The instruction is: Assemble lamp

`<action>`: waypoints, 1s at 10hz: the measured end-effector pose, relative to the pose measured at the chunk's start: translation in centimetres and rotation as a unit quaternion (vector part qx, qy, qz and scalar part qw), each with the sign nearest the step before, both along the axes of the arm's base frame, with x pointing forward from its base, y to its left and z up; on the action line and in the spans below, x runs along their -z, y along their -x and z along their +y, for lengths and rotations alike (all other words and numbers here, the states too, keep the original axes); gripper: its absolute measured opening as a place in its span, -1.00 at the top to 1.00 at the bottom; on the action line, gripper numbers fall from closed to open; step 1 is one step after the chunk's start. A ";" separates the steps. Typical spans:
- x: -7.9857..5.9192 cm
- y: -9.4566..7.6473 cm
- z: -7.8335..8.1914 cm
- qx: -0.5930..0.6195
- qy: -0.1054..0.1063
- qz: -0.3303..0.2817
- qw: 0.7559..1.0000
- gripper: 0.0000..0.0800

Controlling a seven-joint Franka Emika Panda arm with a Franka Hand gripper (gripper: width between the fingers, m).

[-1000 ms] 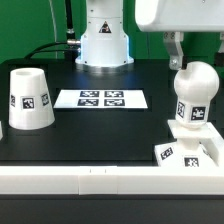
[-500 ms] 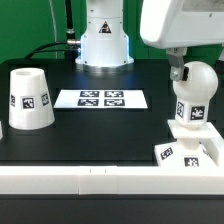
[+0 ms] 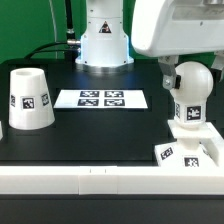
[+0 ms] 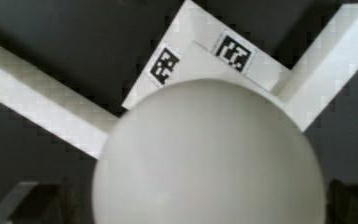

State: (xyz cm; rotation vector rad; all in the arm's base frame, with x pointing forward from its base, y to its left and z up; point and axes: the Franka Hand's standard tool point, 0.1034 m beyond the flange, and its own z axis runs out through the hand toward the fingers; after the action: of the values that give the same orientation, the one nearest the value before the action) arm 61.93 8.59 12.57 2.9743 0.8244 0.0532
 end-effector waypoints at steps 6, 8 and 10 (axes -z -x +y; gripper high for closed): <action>0.3 0.0 -0.2 0.002 0.000 0.000 1.000 -0.44; 0.3 0.0 -0.2 0.016 -0.001 -0.001 1.000 -0.44; 0.3 0.0 -0.2 0.046 -0.003 -0.002 0.999 -0.44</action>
Offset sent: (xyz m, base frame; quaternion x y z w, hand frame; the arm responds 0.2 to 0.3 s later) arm 0.0026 0.0005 0.0002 0.0035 0.0109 -0.0024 0.9999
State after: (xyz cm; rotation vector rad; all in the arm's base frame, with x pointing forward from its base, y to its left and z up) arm 61.97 8.43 12.31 3.0131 0.6863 0.0577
